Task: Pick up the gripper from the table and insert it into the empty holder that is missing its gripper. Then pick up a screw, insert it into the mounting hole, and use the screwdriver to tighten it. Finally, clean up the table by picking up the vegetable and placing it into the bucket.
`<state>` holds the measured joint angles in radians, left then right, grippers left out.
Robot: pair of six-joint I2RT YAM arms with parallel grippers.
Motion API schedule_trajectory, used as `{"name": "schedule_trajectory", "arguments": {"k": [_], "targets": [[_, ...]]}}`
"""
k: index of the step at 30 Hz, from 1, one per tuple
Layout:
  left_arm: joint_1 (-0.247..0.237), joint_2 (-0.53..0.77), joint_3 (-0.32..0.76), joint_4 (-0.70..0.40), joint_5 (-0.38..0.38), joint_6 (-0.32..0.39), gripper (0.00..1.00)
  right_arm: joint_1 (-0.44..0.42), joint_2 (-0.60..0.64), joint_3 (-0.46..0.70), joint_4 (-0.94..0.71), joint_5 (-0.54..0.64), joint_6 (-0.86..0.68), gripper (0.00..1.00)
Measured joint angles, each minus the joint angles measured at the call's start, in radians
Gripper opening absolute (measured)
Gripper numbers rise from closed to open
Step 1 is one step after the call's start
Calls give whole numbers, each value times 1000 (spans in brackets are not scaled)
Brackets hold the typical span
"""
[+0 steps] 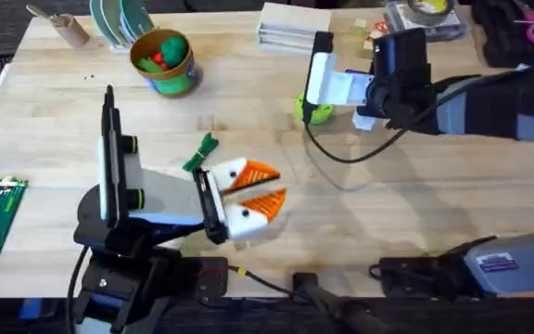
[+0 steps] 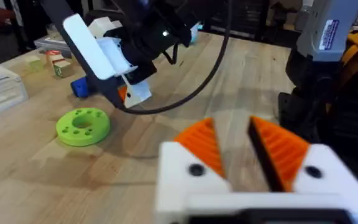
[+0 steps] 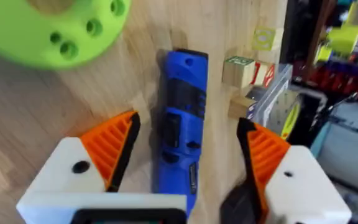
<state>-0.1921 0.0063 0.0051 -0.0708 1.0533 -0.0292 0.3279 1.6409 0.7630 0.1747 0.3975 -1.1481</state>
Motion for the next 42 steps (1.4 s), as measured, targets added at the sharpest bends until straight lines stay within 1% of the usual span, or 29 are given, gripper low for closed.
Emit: {"name": "schedule_trajectory", "arguments": {"k": [1, 3, 4, 5, 6, 7, 8, 10, 11, 12, 13, 14, 17, 19, 20, 21, 22, 25, 28, 31, 34, 36, 39, 42], "targets": [[0, 0, 0, 0, 0, 1, 399, 8, -1, 0, -3, 7, 32, 991], [0, 0, 0, 0, -1, 0, 628, 23, -5, -1, -8, 12, 98, 991], [0, 0, 0, 0, -1, 0, 702, 30, -10, -3, -12, 13, 135, 994], [0, 0, 0, 0, -1, 0, 741, 37, -16, -6, -16, 12, 171, 994], [0, 0, 0, 0, -1, -1, 750, 44, -24, -10, -22, 9, 211, 994], [0, 0, 0, -1, -1, -1, 716, 50, -35, -15, -28, 4, 251, 994], [0, 0, 0, -1, -2, -3, 606, 54, -46, -21, -34, 0, 283, 993], [0, 0, 0, 0, -2, -1, 257, 61, -79, -30, -42, -6, 347, 993], [0, 0, 0, 0, -2, -1, 134, 62, -99, -32, -43, -7, 373, 993], [0, 0, 0, 0, -2, 3, 37, 62, -123, -32, -42, -10, 401, 992], [0, 0, 0, 0, -2, 3, 11, 62, -152, -32, -41, -10, 429, 993], [0, 0, 0, 0, -2, 8, 47, 62, -178, -32, -41, -10, 452, 993], [0, 0, 0, 0, -2, 6, 495, 62, -266, -32, -40, -14, 538, 994], [0, 0, 0, 0, -2, 6, 816, 62, -321, -32, -33, -20, 607, 994], [0, 0, 0, 0, -2, 3, 948, 62, -345, -32, -28, -22, 644, 994], [0, 0, 0, -1, -2, 3, 980, 62, -365, -32, -22, -22, 681, 994], [0, 0, 0, 0, -2, 3, 989, 62, -384, -32, -17, -25, 722, 993], [0, 0, 0, 0, -3, 3, 992, 62, -427, -32, -2, -26, 859, 993], [0, 0, 0, 0, -15, 3, 993, 62, -437, -32, 4, -26, 985, 994], [0, 0, 1, 0, -46, -4, 993, 62, -435, -32, 0, -29, 1092, 994], [0, 0, 8, -21, -107, -48, 993, 62, -435, -32, 1, -29, 1157, 994], [0, 0, 49, -93, -166, -75, 993, 62, -435, -32, 0, -29, 1183, 993], [0, 1, 146, -249, -280, -97, 993, 62, -435, -32, 1, -29, 1205, 994], [0, 23, 291, -427, -425, -108, 993, 62, -435, -32, 1, -29, 1226, 994]]}}
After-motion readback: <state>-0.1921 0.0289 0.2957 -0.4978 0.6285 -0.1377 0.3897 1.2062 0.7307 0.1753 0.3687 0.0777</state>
